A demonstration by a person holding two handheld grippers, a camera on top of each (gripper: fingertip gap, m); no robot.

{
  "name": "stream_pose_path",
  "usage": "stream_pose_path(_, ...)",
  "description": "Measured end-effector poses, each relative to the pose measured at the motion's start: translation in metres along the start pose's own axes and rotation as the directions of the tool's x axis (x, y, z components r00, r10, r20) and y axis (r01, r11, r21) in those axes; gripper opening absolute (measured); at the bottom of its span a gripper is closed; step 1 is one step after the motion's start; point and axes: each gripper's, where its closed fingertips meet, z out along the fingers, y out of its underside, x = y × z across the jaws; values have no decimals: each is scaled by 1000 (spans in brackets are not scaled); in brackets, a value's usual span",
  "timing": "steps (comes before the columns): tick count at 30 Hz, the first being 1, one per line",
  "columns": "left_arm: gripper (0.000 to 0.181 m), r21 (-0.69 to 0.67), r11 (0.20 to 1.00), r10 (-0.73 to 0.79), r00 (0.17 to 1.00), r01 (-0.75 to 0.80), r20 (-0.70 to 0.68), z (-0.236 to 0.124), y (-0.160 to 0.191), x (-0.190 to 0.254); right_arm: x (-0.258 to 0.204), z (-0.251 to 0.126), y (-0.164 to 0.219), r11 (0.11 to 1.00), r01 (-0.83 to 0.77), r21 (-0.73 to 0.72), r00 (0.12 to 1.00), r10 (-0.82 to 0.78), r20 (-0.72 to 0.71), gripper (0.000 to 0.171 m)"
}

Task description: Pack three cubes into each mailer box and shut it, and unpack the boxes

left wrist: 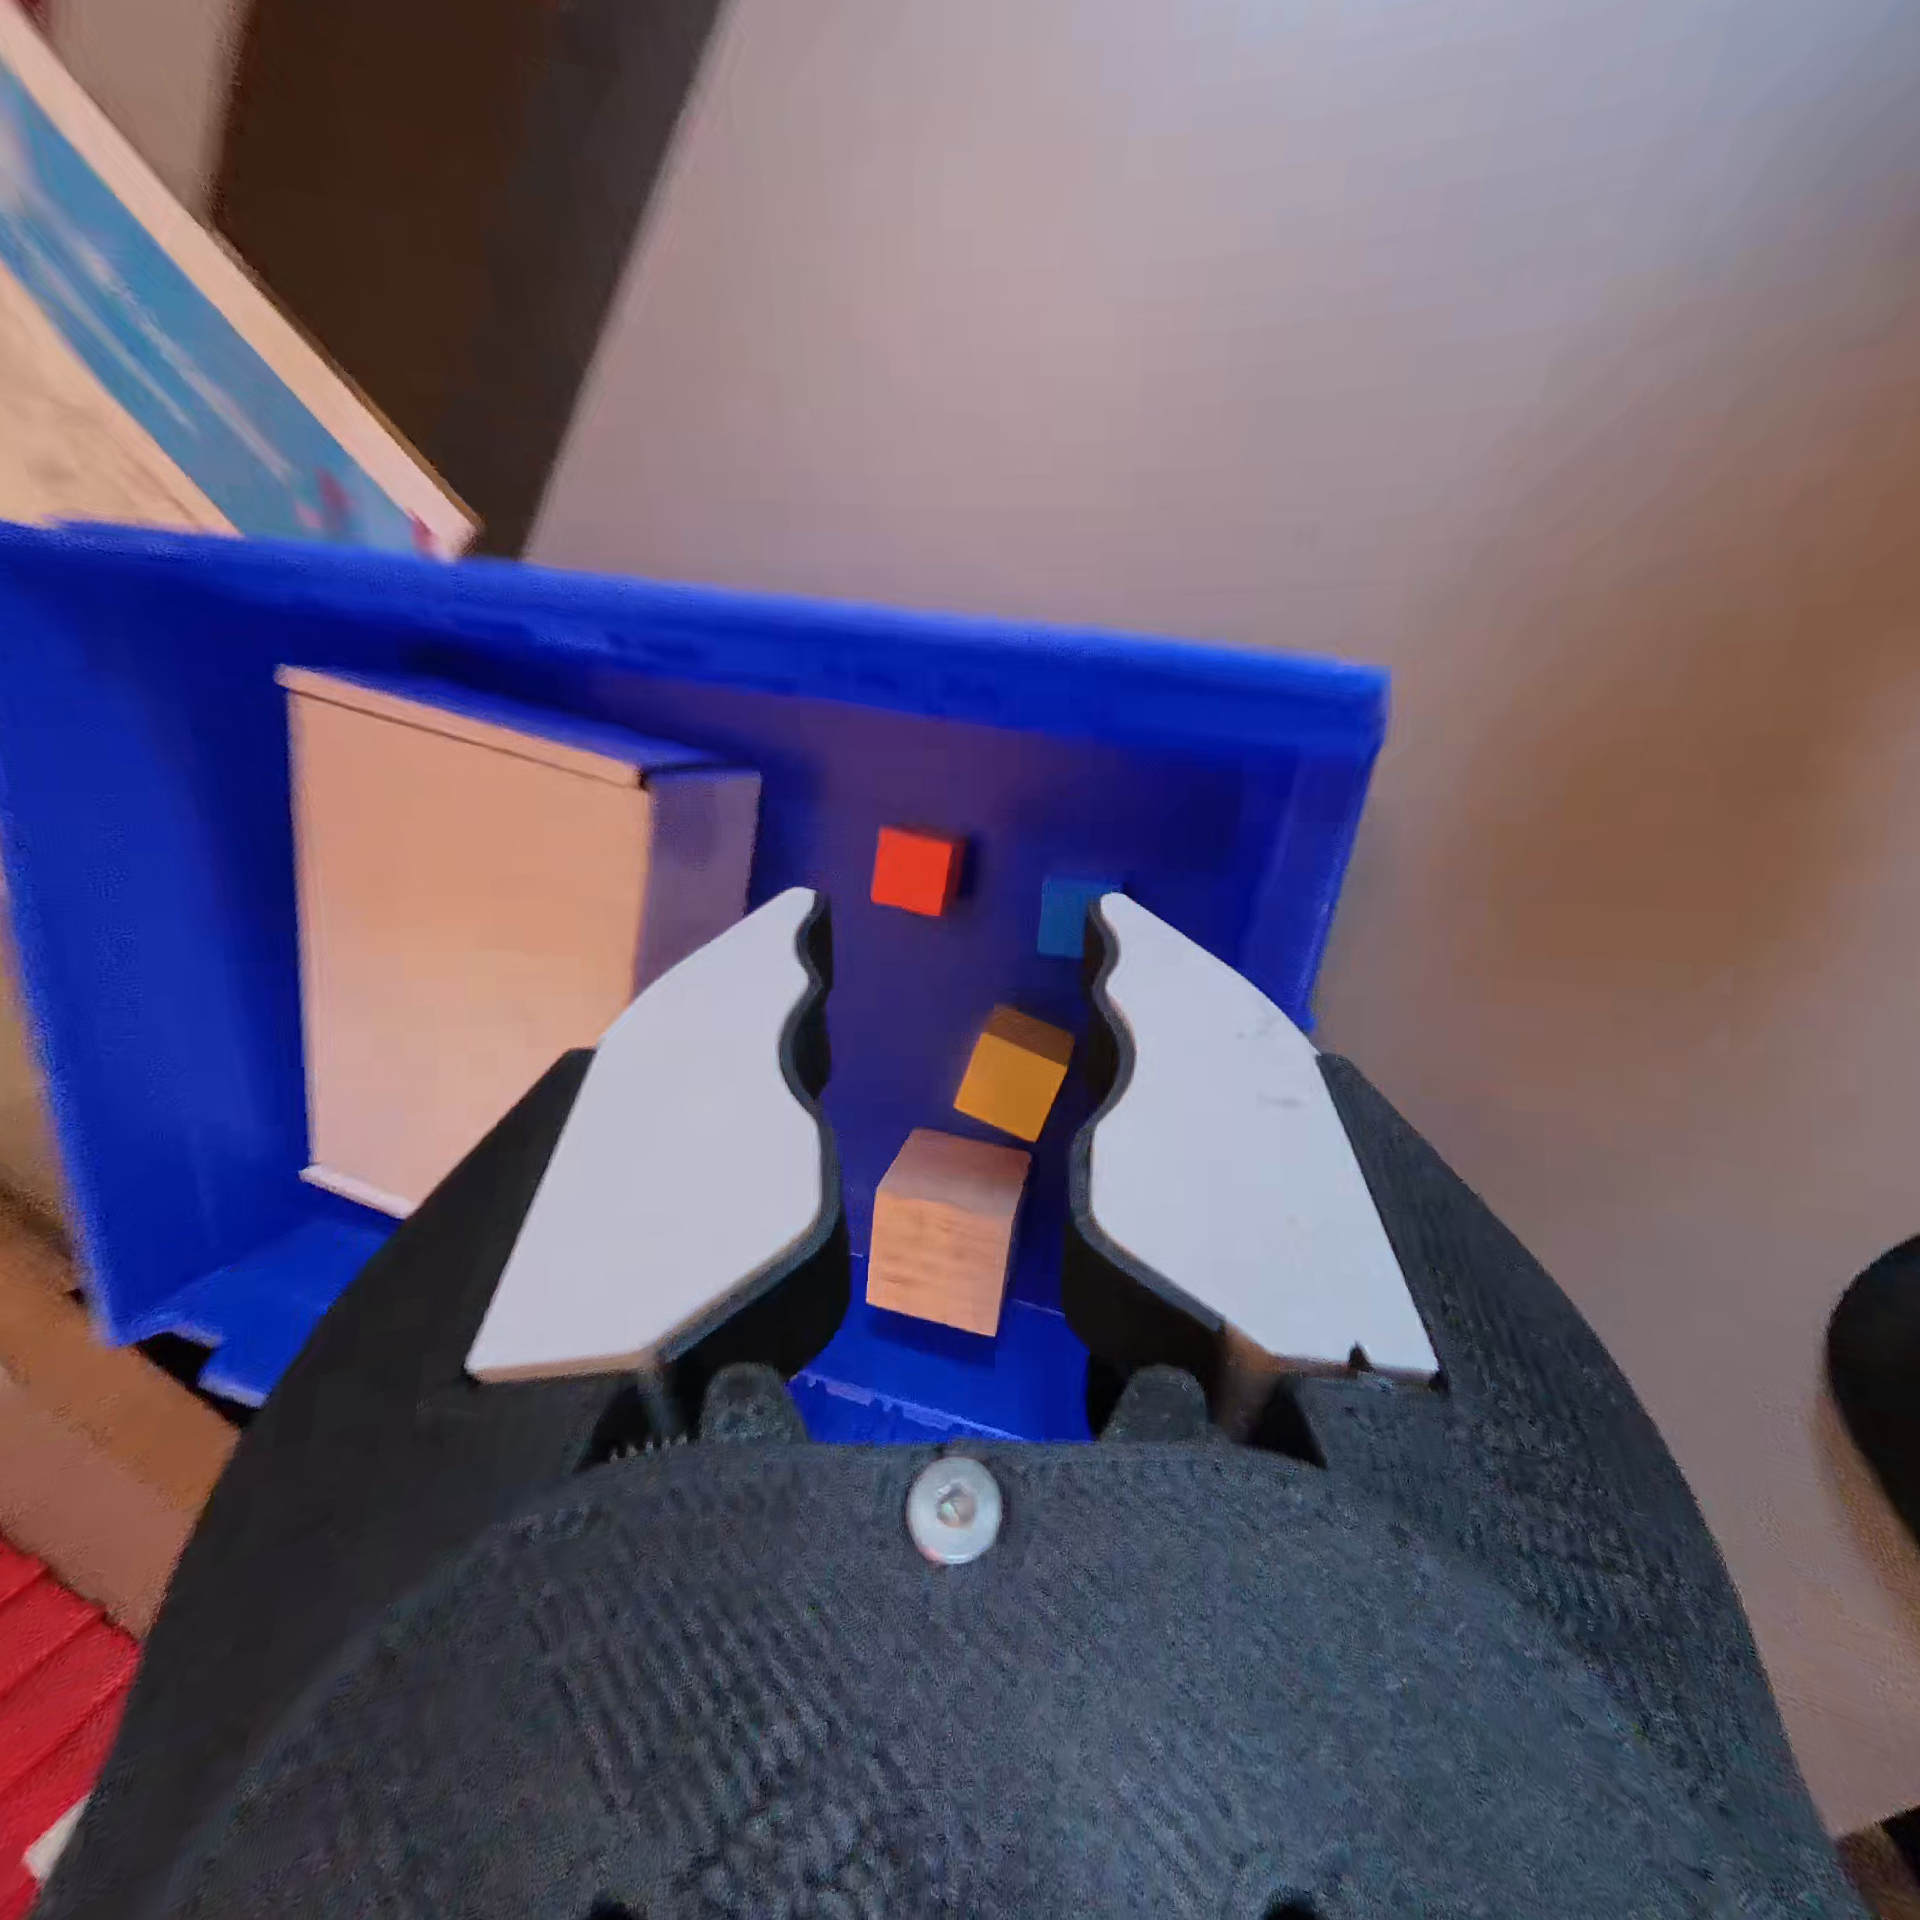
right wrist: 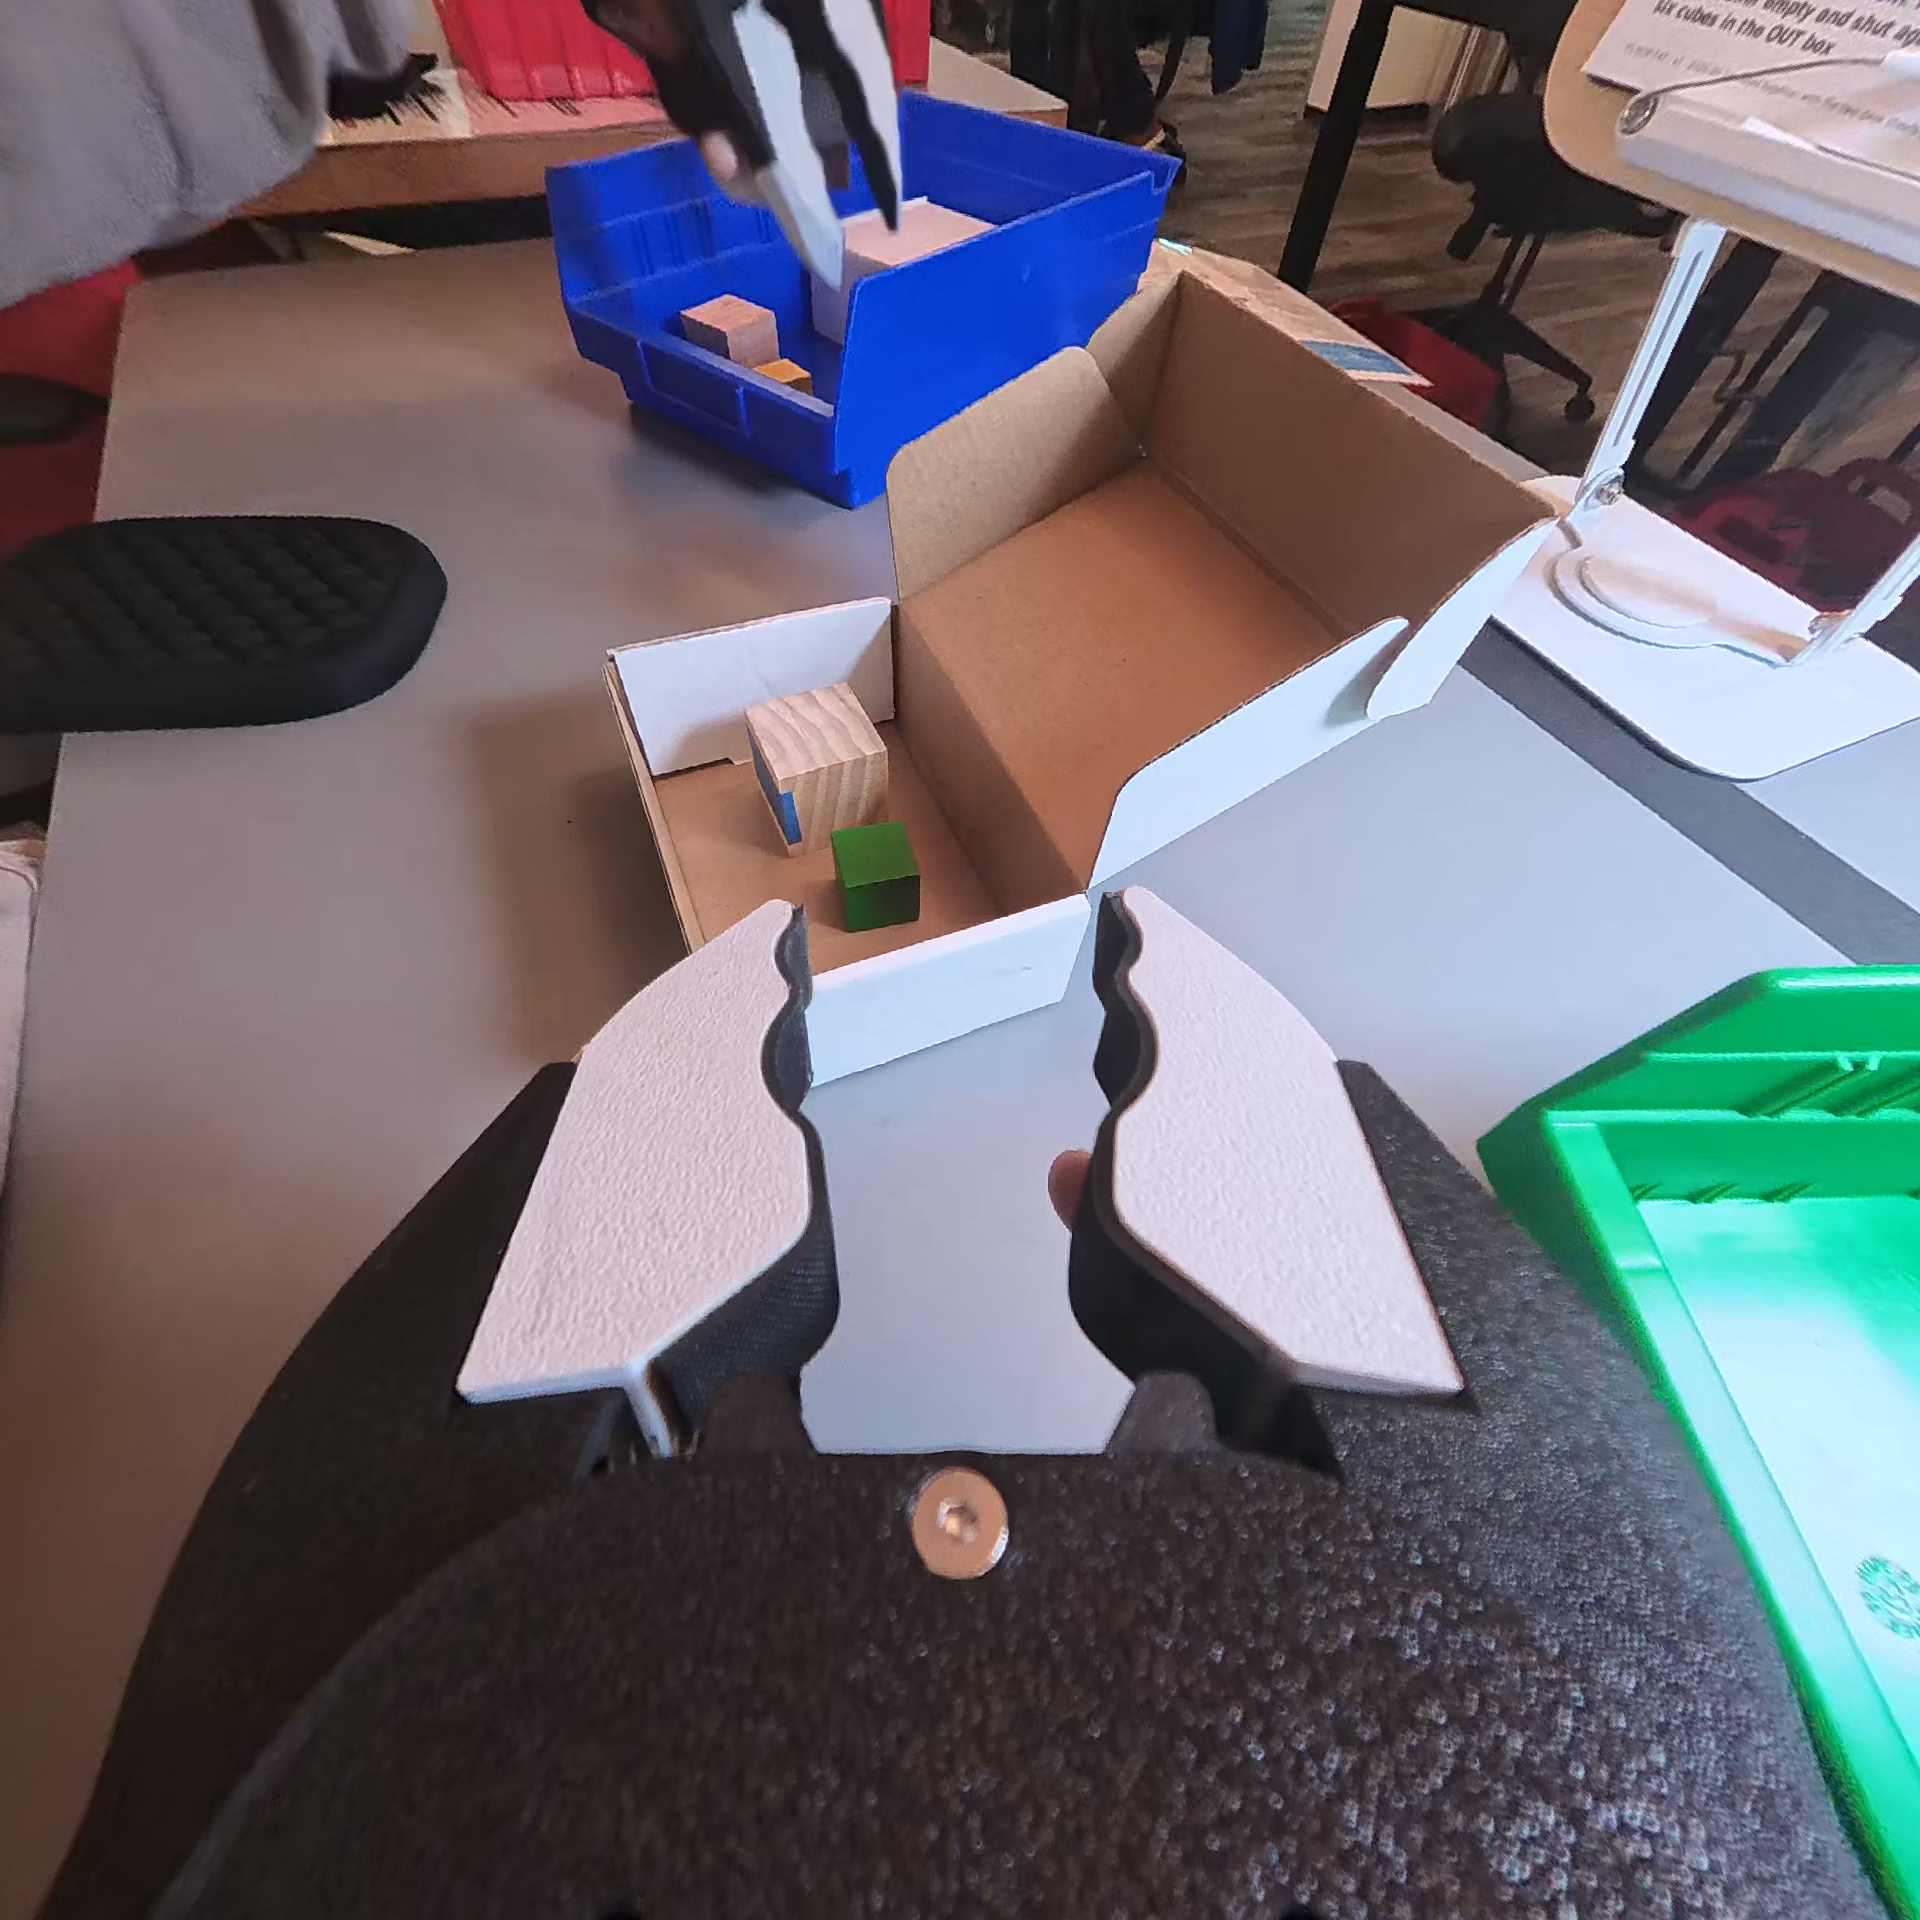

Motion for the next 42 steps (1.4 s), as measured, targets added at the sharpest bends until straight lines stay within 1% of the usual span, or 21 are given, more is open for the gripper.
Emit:
stream_pose_path(1,49,-32,999,3,1000,-4,-26,14,11,-2,1,0,1,1000,-6,0,1000,6,2,53)
stream_pose_path(5,51,-84,996,-28,998,24,-51,52,33,-15,3,3,4,999,-35,0,999,35,15,52)
stream_pose_path(8,49,-47,997,-59,993,55,-98,66,32,-18,3,7,8,999,-49,-8,998,49,25,52)
stream_pose_path(9,45,-31,998,-66,991,63,-115,69,31,-16,3,7,9,999,-53,-11,998,53,28,52)
stream_pose_path(10,37,-33,997,-69,990,65,-123,72,31,-15,4,8,10,998,-56,-14,998,57,30,52)
stream_pose_path(11,23,-43,997,-66,989,61,-131,73,32,-13,4,9,11,998,-59,-18,998,60,31,52)
stream_pose_path(12,23,-45,998,-53,990,48,-129,72,32,-11,4,10,12,998,-62,-21,998,62,32,52)
stream_pose_path(13,22,-41,998,-42,992,38,-118,66,30,-11,4,10,13,998,-63,-23,997,64,33,52)
stream_pose_path(15,22,31,999,-24,997,26,-71,41,13,-12,5,10,13,998,-67,-21,997,68,35,52)
stream_pose_path(18,21,205,979,5,1000,1,-31,-22,-30,2,5,10,11,998,-67,-15,997,68,38,51)
stream_pose_path(20,21,302,950,88,996,-84,0,-63,-66,30,4,10,10,998,-64,-15,997,65,40,51)
stream_pose_path(21,22,341,931,136,991,-133,13,-78,-84,49,3,10,10,998,-61,-15,997,62,40,51)
stream_pose_path(23,22,408,886,236,972,-220,13,-94,-120,98,3,11,10,998,-59,-16,998,60,37,51)
stream_pose_path(24,22,426,867,286,958,-258,-3,-94,-135,125,3,11,10,998,-59,-17,998,60,34,51)
stream_pose_path(26,22,432,839,385,922,-331,-41,-79,-159,175,4,10,10,998,-58,-16,998,58,25,51)
stream_pose_path(28,22,412,826,457,885,-385,-90,-52,-175,215,5,8,10,999,-52,-13,999,52,11,51)
stream_pose_path(31,22,365,817,524,839,-446,-149,-8,-191,253,7,5,9,999,-50,-4,999,50,-5,50)
stream_pose_path(33,22,345,815,546,816,-466,-187,10,-199,270,9,4,8,999,-51,1,999,51,-10,50)
stream_pose_path(37,22,277,809,581,778,-519,-239,34,-203,291,10,2,8,999,-49,1,999,49,-11,50)
stream_pose_path(42,22,225,793,608,760,-567,-228,53,-199,298,8,2,9,999,-33,-8,999,33,-9,51)
